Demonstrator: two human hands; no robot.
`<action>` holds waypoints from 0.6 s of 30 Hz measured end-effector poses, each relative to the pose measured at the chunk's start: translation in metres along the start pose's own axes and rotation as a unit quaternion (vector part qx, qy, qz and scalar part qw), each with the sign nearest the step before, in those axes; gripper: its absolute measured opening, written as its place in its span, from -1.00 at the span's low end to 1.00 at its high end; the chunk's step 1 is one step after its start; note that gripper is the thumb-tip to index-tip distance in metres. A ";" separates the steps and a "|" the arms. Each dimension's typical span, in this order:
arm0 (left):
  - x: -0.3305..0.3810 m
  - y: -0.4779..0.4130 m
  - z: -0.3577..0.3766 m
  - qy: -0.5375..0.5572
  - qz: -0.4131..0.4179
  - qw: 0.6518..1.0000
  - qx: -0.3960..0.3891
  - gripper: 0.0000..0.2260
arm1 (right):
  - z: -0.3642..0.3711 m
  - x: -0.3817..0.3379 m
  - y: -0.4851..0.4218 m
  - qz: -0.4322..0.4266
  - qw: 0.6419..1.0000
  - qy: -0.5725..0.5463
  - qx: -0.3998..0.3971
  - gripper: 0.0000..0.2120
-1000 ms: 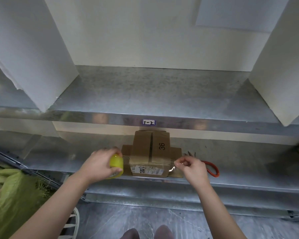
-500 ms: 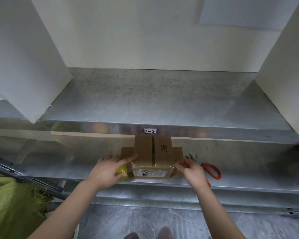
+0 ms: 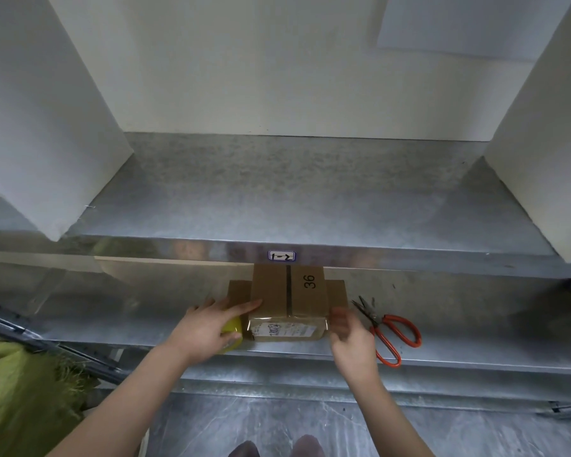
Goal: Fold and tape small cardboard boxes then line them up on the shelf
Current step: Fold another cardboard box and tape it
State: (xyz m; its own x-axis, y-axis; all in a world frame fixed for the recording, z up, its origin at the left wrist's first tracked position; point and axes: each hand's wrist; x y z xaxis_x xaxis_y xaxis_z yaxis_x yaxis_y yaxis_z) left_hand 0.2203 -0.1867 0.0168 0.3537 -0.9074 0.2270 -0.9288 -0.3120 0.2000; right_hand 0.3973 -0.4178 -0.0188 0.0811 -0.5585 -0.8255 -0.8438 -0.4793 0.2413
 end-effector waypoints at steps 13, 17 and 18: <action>-0.002 0.013 -0.003 0.202 -0.061 0.978 0.001 -0.45 | 0.001 -0.019 -0.014 -0.027 0.995 -0.039 -0.088 -0.46; -0.011 0.016 -0.010 0.190 -0.100 0.976 0.046 -0.47 | 0.004 -0.019 -0.017 -0.027 0.992 -0.075 -0.094 -0.56; -0.012 0.014 -0.011 0.176 -0.110 0.977 0.045 -0.47 | 0.004 -0.018 -0.018 -0.025 0.992 -0.080 -0.093 -0.57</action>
State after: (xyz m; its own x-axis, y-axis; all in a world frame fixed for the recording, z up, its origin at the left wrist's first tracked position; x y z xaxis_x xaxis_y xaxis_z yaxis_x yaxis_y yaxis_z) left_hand 0.2038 -0.1771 0.0275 0.5479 -0.6673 0.5044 -0.8260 -0.5271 0.1998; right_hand 0.4091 -0.3964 -0.0102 0.0219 -0.4230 -0.9058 -0.7270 -0.6287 0.2760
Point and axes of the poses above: each hand's wrist, its own y-axis away from the middle knuckle, its own z-axis out of the palm, x = y × z, and after that the axes turned 4 degrees about z, right-handed
